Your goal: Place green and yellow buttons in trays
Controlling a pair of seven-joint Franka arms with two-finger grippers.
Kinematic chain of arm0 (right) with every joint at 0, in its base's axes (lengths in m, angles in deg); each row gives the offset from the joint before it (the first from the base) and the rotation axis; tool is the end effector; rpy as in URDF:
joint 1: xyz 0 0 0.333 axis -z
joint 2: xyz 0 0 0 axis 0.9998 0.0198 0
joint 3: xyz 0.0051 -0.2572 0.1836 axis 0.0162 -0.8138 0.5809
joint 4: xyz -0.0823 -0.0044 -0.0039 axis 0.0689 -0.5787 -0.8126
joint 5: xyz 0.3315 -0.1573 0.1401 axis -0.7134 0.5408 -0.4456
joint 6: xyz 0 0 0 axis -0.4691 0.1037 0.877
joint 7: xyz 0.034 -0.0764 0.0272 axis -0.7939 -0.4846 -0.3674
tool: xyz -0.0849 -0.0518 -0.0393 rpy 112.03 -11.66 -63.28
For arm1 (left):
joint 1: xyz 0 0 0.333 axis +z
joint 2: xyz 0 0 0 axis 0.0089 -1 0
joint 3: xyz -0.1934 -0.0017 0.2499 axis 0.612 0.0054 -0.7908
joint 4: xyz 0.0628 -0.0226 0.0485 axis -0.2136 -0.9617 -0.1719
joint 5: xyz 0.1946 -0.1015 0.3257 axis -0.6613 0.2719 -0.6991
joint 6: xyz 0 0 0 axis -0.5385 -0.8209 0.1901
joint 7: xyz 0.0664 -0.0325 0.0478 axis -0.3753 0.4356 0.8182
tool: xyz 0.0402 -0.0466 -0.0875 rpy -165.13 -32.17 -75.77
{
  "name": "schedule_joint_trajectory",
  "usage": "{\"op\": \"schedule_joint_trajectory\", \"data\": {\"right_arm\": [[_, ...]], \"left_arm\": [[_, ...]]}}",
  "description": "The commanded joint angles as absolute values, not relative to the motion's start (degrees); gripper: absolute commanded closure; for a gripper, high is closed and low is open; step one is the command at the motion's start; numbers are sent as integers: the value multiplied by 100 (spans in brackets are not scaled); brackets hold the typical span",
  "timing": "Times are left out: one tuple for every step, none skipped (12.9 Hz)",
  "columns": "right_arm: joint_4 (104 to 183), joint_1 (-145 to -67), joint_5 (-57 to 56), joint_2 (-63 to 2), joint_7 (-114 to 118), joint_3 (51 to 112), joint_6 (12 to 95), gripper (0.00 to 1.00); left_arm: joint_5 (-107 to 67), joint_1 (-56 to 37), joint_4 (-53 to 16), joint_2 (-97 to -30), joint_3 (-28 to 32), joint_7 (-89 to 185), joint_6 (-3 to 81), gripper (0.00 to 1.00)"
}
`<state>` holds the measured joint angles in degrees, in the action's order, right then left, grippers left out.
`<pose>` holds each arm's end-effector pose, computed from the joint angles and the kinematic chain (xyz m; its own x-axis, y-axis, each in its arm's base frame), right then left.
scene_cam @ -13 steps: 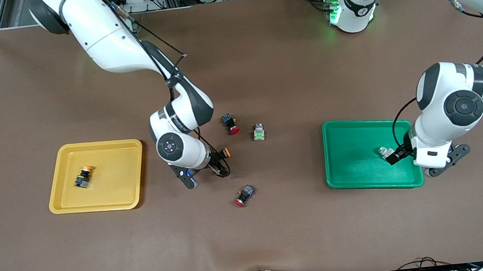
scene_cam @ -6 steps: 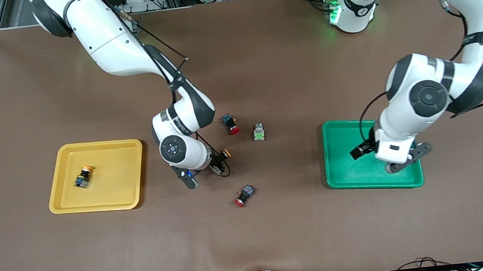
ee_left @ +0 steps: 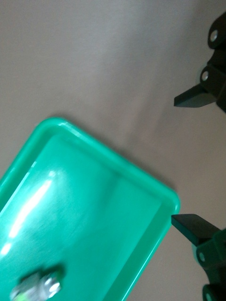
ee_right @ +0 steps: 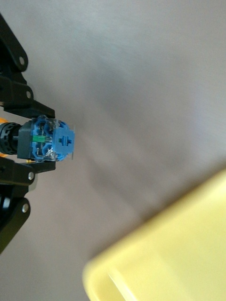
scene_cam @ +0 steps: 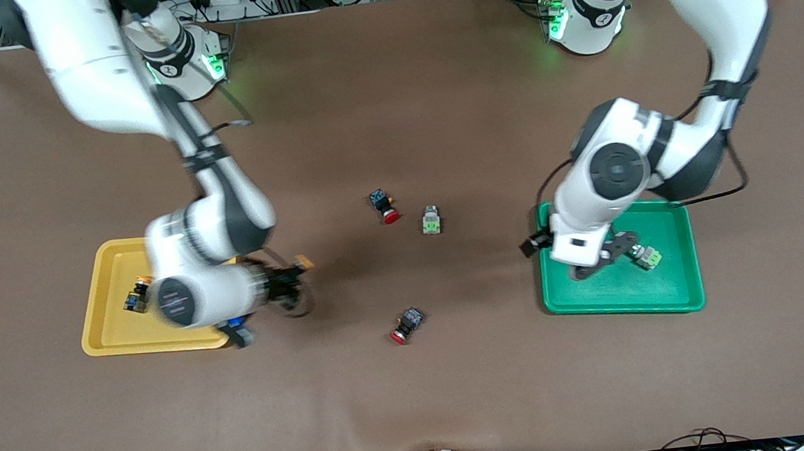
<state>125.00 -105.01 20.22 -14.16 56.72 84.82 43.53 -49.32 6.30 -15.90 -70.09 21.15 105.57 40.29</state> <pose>0.6706 0.1977 0.2725 0.6952 -0.6339 -0.3390 -0.6559 -0.7523 0.0616 0.5974 -0.2788 0.3146 0.8899 0.4521 -0.0606 0.4505 -0.8920 -0.0381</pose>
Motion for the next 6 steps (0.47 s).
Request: {"op": "schedule_joint_trajectory", "data": {"right_arm": [[12708, -9750, 2135, -1555, 4307, 8583, 4232, 100], [12769, -9547, 2232, -1546, 3910, 8592, 4241, 100], [12813, -9389, 2328, -1529, 3567, 8583, 4258, 100], [12831, -9196, 2416, -1503, 3189, 8583, 4258, 100], [12927, -9037, 2469, -1485, 2768, 8574, 4293, 100], [13093, -8966, 2470, -1485, 2511, 8574, 4433, 100]], "left_arm": [[-4946, 337, -1739, -7192, 2113, 11127, 4496, 0], [-4955, 188, -1739, -7297, 2113, 11399, 4681, 0], [-4998, -14, -1731, -7394, 2095, 11645, 4822, 0], [-5129, -172, -1731, -7517, 2078, 11839, 4972, 0], [-5348, -243, -1731, -7640, 2077, 12006, 5060, 0], [-5585, -305, -1731, -7754, 2077, 12191, 5131, 0]]}}
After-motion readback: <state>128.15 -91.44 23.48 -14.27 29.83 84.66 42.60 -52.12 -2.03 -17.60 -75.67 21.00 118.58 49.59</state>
